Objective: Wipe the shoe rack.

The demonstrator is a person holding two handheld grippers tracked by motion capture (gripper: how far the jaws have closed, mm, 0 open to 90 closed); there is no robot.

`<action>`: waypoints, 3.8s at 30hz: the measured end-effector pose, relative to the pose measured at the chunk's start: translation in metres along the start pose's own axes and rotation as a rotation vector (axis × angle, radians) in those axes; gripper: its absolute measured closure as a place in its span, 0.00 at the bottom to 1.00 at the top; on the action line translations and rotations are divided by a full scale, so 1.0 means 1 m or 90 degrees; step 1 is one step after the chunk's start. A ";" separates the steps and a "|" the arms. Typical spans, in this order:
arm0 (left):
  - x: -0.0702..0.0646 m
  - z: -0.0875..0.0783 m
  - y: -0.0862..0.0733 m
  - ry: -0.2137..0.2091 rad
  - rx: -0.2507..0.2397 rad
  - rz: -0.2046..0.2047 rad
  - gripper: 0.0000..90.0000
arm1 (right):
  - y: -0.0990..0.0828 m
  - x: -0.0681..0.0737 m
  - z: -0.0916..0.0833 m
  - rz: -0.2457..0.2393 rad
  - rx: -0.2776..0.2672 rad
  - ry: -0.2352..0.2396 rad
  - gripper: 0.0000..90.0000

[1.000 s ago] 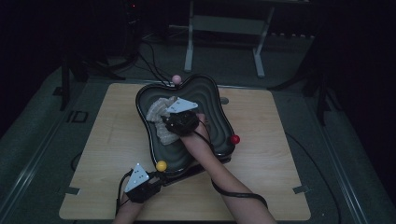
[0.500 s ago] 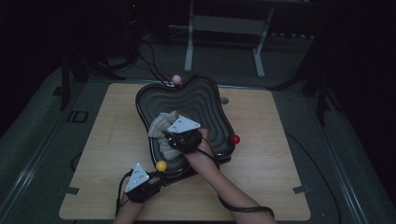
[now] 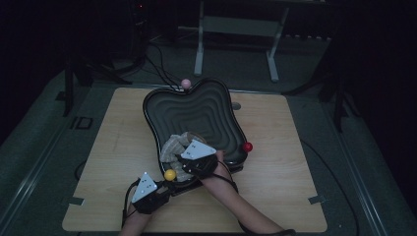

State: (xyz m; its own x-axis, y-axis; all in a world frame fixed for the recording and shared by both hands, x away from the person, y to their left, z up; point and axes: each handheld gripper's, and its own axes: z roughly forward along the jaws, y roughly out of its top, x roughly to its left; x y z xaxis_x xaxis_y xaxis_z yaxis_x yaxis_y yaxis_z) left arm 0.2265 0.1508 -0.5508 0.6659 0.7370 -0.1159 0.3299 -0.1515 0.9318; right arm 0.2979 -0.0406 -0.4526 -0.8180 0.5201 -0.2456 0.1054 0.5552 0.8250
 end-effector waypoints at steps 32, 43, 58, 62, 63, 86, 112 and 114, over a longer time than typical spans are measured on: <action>-0.001 0.000 0.000 0.002 0.000 -0.002 0.80 | -0.032 -0.039 -0.026 0.060 -0.001 -0.027 0.75; 0.000 0.000 0.000 0.000 -0.003 -0.008 0.80 | -0.034 -0.045 -0.028 0.099 -0.005 -0.036 0.72; 0.001 0.000 0.000 -0.005 -0.002 -0.010 0.80 | 0.052 -0.061 -0.011 0.128 -0.089 0.006 0.73; 0.001 0.000 0.000 -0.008 -0.002 -0.009 0.80 | 0.088 -0.069 0.004 0.129 -0.111 0.010 0.73; 0.001 0.000 0.000 -0.008 -0.003 -0.009 0.80 | 0.096 -0.070 0.008 0.125 -0.115 0.007 0.73; 0.003 -0.002 0.001 -0.001 0.005 -0.011 0.80 | 0.123 -0.075 0.081 0.127 -0.004 -0.089 0.73; 0.002 -0.002 0.000 0.003 0.004 -0.011 0.80 | 0.070 -0.037 0.048 0.063 0.001 -0.022 0.74; 0.002 -0.002 0.000 0.004 0.005 -0.011 0.80 | 0.064 -0.034 0.044 0.069 0.000 -0.019 0.74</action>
State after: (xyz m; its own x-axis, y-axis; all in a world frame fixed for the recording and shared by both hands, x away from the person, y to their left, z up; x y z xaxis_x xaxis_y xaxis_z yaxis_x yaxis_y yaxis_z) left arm 0.2265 0.1534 -0.5499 0.6558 0.7437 -0.1301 0.3466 -0.1434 0.9270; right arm 0.3574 0.0060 -0.4139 -0.7850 0.5957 -0.1702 0.1916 0.4946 0.8477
